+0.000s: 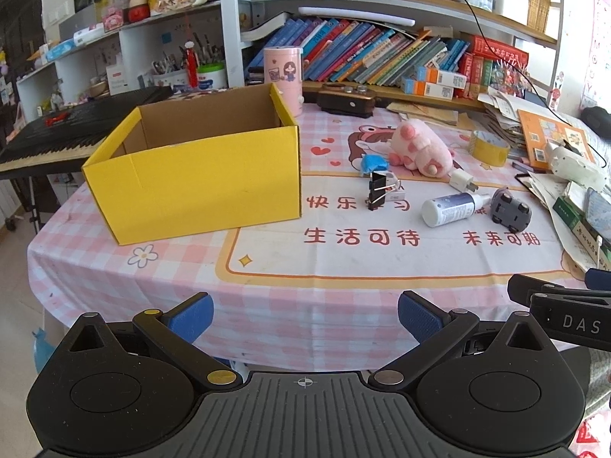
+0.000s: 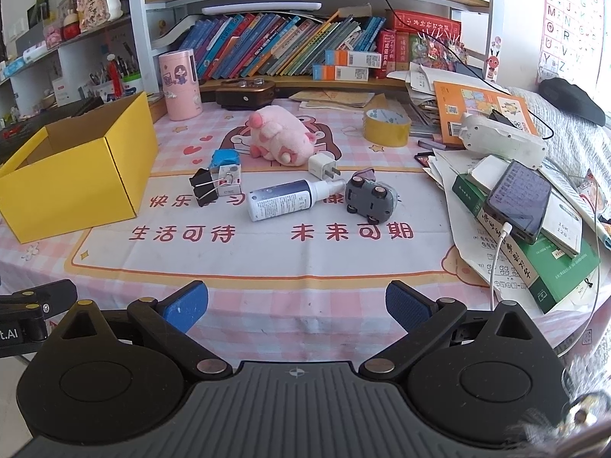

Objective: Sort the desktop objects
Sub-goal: 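Move both tools toward the spray bottle and grey toy truck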

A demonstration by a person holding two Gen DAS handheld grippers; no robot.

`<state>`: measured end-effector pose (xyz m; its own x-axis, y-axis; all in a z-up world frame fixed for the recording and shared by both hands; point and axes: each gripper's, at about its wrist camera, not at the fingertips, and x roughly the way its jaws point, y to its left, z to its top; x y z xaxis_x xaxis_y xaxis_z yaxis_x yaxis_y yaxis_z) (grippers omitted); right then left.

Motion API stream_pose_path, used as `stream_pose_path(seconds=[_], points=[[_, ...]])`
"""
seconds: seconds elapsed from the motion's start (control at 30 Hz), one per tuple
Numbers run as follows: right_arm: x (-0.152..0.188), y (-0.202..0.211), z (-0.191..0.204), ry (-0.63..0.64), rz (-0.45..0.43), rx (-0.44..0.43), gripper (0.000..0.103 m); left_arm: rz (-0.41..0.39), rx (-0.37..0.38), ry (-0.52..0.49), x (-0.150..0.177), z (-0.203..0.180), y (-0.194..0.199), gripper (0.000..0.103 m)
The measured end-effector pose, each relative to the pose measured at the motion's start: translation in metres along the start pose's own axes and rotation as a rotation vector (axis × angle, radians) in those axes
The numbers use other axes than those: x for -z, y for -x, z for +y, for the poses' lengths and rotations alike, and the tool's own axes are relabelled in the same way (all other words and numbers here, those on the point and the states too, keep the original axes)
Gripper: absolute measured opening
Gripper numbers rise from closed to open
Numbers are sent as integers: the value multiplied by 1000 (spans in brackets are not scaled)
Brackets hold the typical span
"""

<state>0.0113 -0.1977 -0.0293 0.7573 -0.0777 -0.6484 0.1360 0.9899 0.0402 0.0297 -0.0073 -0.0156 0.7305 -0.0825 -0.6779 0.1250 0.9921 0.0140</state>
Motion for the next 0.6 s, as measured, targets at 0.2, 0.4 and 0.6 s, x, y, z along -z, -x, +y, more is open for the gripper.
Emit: stream_pose_path(seconds=[0.2, 0.4, 0.6], points=[[-2, -4, -3, 2, 4, 4, 101, 5, -1, -2, -4, -4, -6, 103], [-8, -10, -9, 0, 7, 9, 96, 4, -10, 8, -11, -13, -14, 103], [-15, -22, -20, -11, 23, 20, 95, 14, 3, -3, -19, -23, -25, 103]])
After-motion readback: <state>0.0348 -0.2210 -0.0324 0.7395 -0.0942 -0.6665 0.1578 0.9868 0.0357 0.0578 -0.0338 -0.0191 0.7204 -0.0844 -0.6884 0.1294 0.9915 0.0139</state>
